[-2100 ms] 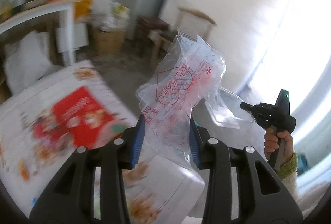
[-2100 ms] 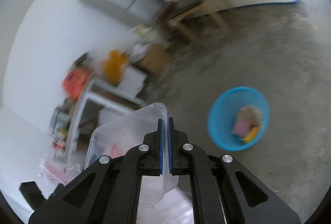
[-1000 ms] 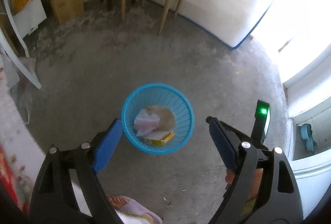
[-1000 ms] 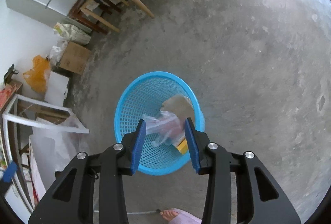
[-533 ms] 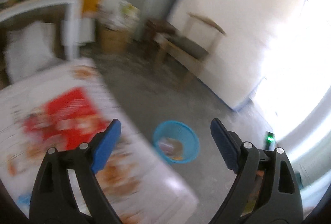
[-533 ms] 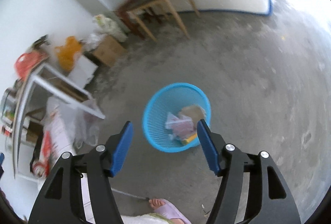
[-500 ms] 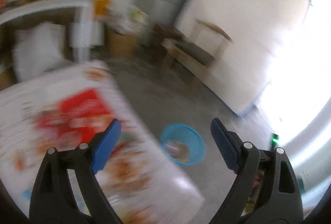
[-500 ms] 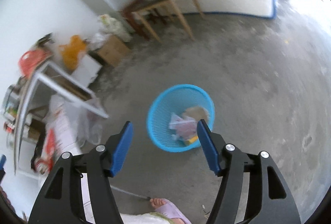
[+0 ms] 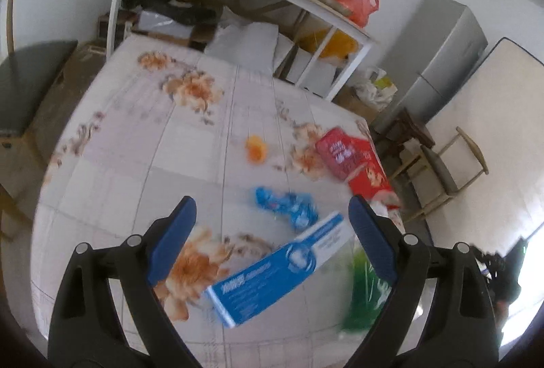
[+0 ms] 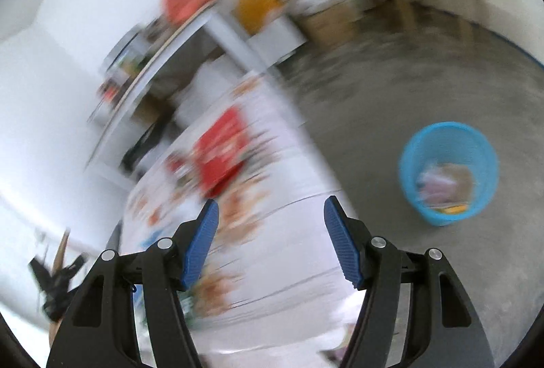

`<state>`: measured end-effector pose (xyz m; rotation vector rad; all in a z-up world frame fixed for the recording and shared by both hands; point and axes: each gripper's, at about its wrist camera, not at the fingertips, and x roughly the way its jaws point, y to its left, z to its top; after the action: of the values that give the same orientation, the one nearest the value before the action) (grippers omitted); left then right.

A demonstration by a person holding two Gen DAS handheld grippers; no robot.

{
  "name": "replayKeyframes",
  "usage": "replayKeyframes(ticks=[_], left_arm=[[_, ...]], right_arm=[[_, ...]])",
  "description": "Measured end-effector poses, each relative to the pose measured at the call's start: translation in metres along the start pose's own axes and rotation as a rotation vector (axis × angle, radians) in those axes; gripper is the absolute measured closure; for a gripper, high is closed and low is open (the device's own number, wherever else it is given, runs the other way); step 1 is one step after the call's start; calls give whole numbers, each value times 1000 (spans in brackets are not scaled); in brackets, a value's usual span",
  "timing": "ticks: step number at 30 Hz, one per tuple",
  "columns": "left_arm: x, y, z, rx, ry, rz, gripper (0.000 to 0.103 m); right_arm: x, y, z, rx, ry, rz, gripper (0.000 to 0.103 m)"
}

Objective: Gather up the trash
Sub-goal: 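Return both grippers to the table toward the orange peel and blue wrapper, then grasp the orange peel with the left gripper while the right gripper grasps the blue wrapper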

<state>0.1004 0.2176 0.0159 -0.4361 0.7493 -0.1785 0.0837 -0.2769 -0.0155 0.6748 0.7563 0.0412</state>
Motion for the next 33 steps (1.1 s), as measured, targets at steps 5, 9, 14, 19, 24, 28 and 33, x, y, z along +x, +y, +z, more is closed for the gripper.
replayKeyframes(ticks=[5,9,14,19,24,28,33], left_arm=[[11,-1,-11,76,11,-31,16],[24,5,-9,87,19,-47,16],[41,18,5,78,37,-38,16],[87,34,38,56,150,-6,16],[144,36,71,48,245,-54,31],[185,26,78,114,309,-55,38],[220,19,75,169,356,0,56]], right_arm=[[41,91,-20,-200,136,102,40],[74,163,-26,-396,231,167,40],[121,243,-36,-664,369,168,40],[185,295,-60,-860,517,135,40],[235,302,-73,-869,583,67,40],[255,293,-75,-844,627,43,40],[275,285,-73,-821,662,12,45]])
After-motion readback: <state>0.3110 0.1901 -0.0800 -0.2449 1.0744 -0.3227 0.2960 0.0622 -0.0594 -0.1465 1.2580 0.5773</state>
